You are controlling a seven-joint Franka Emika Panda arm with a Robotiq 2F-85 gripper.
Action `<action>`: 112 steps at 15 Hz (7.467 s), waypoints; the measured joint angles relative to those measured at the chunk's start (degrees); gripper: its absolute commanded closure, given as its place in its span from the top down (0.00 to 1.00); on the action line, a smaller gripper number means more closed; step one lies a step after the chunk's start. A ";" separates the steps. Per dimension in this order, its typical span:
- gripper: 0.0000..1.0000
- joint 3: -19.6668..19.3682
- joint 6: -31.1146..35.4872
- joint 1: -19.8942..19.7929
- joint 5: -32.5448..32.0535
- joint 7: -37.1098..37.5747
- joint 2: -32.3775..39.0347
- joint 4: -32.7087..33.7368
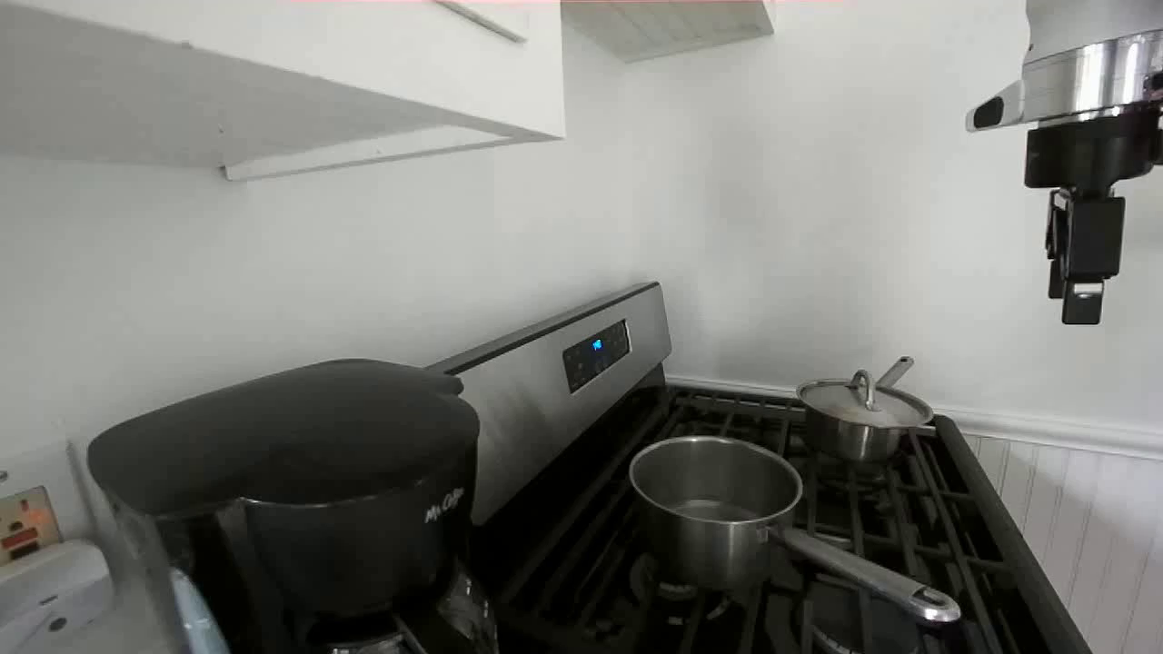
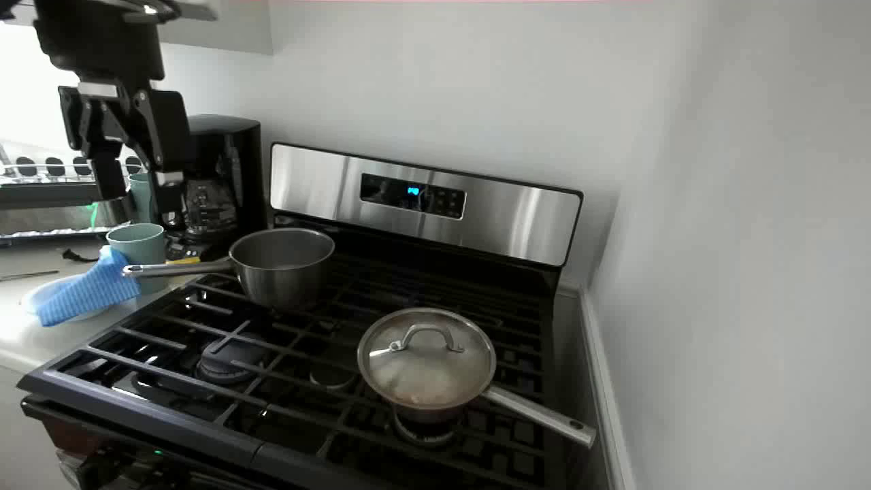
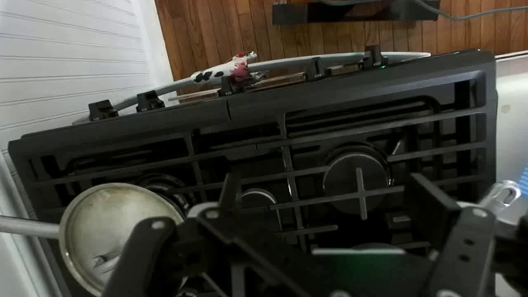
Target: Move the lid from the pot on the right front to the pot on the left back of the stove, then use a blue cloth to move the pot on the right backwards
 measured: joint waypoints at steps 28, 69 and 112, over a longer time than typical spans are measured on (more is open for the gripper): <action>1.00 -4.12 40.03 -13.53 -3.36 39.71 31.38 6.07; 0.04 -6.58 47.10 -11.64 17.36 30.46 51.09 22.68; 0.04 1.41 43.59 -1.86 9.47 19.53 21.60 -0.84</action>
